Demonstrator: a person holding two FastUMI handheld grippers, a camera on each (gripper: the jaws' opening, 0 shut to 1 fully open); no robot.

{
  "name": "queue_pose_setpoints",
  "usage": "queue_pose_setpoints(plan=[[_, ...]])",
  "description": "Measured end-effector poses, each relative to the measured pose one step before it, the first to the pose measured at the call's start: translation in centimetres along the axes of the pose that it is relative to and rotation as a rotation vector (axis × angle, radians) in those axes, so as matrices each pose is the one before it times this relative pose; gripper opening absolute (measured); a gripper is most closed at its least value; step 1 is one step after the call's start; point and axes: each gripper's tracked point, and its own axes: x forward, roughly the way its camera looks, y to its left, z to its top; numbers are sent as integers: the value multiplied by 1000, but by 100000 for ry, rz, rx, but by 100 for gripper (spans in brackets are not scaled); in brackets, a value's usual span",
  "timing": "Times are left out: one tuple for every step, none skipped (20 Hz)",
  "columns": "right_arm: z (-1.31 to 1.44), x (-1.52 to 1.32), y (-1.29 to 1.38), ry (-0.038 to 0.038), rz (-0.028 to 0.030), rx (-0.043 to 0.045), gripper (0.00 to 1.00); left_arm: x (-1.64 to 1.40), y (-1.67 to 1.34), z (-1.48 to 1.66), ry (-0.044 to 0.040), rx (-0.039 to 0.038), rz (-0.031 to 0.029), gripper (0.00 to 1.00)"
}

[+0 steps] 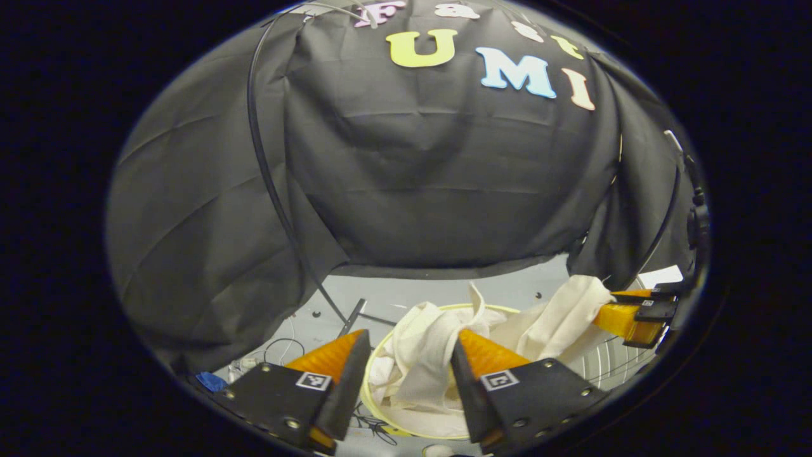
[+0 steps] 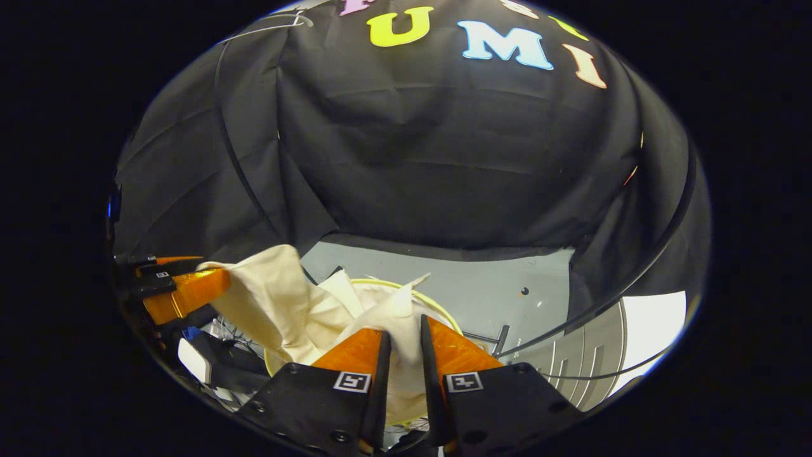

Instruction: Grasp the clothes on the hanger with both hands and then place them into the laundry hamper below.

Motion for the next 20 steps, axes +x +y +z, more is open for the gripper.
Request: queue_pose_setpoints(plan=[[482,-225,278,-1805,1121,-33,46,-144,167,133,-798,-273,622,79],[448,-198,164,-1271,413,-641,62,-314,25,315,-253,-636,16,88],[458,-173,-48,-855,-292,-1058,79,-100,-81,-89,-145,-328,53,96],[306,-188,51,-668,71,-565,89,-140,29,18,27,165,434,97],[309,-3,-106,-833,-250,-217,99,-297,154,119,-402,464,669,97],[320,-317,-141,-764,-428,109,99,-350,73,255,-595,482,445,97],[233,-215,-82,-515,-403,312,99,-303,54,451,-757,308,317,97],[103,-179,16,-637,-244,474,99,-254,19,442,-738,348,200,96],[302,-296,-70,-522,-270,328,99,-471,-21,180,-757,415,251,96],[278,-393,122,-777,-306,237,99,-363,115,602,-714,502,480,96],[579,-522,-105,-1233,-501,224,99,-474,298,502,-1040,550,454,97],[580,-709,-52,-1706,-607,228,99,-559,51,890,-1436,372,139,97],[867,-875,-94,-1694,-591,203,99,-1011,-7,1092,-1955,148,-326,96],[897,-985,-123,-2227,-698,285,98,-878,-37,1379,-2398,-36,-495,96],[1141,-994,-203,-2386,-809,280,99,-1115,-133,1144,-2554,-115,-839,96],[1156,-1017,-214,-2455,-1062,175,99,-994,-191,1479,-2505,191,-812,96],[1380,-1233,-303,-2563,-1337,182,99,-879,-128,1222,-2330,247,-878,96],[1333,-1103,-312,-2628,-976,465,99,-783,-216,1593,-2797,52,-1066,96],[1480,-1231,-341,-2999,-919,821,99,-963,-183,1941,-3105,-30,-1104,96],[1345,-1121,-340,-2846,-880,1152,99,-884,-75,2001,-3441,41,-701,96]])
